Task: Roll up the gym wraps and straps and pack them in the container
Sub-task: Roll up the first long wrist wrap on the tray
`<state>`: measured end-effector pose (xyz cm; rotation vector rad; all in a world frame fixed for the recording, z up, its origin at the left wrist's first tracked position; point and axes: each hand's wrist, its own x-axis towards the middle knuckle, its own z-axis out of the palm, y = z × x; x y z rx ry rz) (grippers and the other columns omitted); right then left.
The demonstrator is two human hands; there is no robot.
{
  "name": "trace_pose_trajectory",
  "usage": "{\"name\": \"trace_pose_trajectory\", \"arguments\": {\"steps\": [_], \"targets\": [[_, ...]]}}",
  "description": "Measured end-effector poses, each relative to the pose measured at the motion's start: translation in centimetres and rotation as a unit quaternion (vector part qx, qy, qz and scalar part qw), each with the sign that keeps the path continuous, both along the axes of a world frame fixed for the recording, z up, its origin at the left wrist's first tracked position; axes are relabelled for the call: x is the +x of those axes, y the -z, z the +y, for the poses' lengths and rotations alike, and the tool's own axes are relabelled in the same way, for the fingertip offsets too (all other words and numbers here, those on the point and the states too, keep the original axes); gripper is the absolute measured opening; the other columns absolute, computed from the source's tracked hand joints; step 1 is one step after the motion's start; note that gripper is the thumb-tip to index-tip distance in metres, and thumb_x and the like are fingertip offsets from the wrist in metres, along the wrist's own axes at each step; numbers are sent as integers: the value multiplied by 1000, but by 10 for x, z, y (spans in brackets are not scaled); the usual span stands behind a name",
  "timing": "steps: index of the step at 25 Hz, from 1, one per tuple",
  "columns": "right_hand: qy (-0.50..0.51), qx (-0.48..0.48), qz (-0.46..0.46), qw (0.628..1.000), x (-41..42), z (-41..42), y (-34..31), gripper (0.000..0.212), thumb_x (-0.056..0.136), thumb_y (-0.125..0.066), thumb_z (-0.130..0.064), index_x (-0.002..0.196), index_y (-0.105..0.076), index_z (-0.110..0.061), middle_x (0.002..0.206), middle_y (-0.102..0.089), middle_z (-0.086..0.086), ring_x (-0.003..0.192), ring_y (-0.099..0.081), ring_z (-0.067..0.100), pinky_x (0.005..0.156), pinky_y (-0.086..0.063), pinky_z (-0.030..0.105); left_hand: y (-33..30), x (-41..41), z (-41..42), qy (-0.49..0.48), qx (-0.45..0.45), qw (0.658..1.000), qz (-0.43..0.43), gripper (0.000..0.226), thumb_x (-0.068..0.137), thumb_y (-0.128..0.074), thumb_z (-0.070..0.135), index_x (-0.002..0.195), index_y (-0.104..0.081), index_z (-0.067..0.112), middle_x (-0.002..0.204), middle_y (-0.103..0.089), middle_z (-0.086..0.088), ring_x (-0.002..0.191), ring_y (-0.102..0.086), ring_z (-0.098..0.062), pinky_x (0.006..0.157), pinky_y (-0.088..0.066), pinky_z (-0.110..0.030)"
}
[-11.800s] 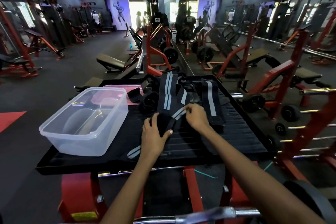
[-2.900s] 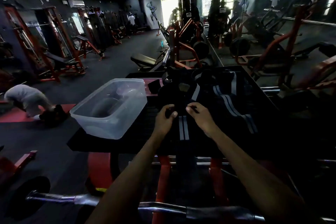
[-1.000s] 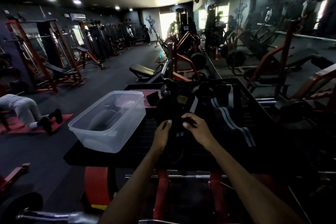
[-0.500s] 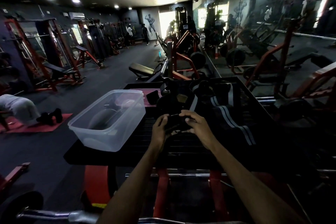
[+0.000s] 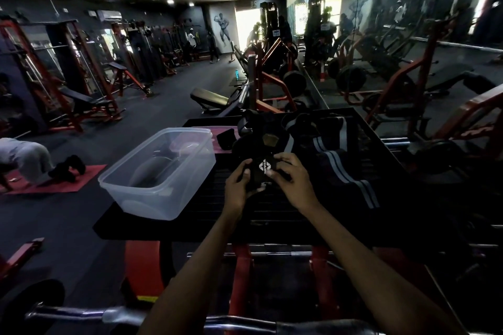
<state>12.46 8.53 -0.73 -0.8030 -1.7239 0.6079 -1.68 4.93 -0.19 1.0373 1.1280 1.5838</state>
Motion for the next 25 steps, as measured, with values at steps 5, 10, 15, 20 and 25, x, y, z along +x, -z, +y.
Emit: {"name": "trace_pose_trajectory", "arguments": {"steps": [5, 10, 15, 20, 25], "targets": [[51, -55, 53, 996, -4, 4, 1, 11, 84, -67, -8, 89, -65, 2, 109, -50, 2, 104, -51, 12, 87, -42, 19, 1, 2, -1, 37, 23, 999, 31, 28, 99, -41, 12, 124, -54, 8, 115, -61, -6, 95, -68, -18, 73, -59, -33], [-21, -136, 63, 988, -2, 1, -4, 24, 88, -58, -3, 109, -65, -11, 111, -49, 1, 107, -51, 11, 95, -40, 16, -1, 3, -5, 47, 43, 996, 65, 25, 98, -42, 8, 116, -55, 20, 120, -54, 2, 109, -57, -26, 71, -59, -33], [32, -222, 14, 974, -9, 3, -13, 17, 91, -55, -14, 96, -70, -8, 105, -60, 8, 98, -55, 12, 82, -40, 15, -4, 6, -5, 66, 20, 996, 65, 29, 101, -36, 13, 124, -53, 18, 130, -50, -9, 114, -56, -29, 69, -59, -31], [-173, -348, 137, 911, -7, -5, -29, 27, 87, -64, -19, 111, -63, -6, 109, -65, 9, 105, -61, 19, 92, -47, 30, -13, -2, -15, 69, -79, 988, -111, 31, 102, -32, 14, 121, -55, 5, 123, -56, -17, 105, -58, -26, 70, -59, -29], [-154, -278, -20, 948, -30, -17, -32, 60, 67, -82, -6, 119, -57, -20, 117, -62, -2, 111, -59, 12, 96, -48, 26, -21, -35, -43, 86, -139, 985, -58, 28, 102, -32, 17, 123, -50, 16, 116, -58, -11, 95, -61, -26, 78, -58, -36]]}}
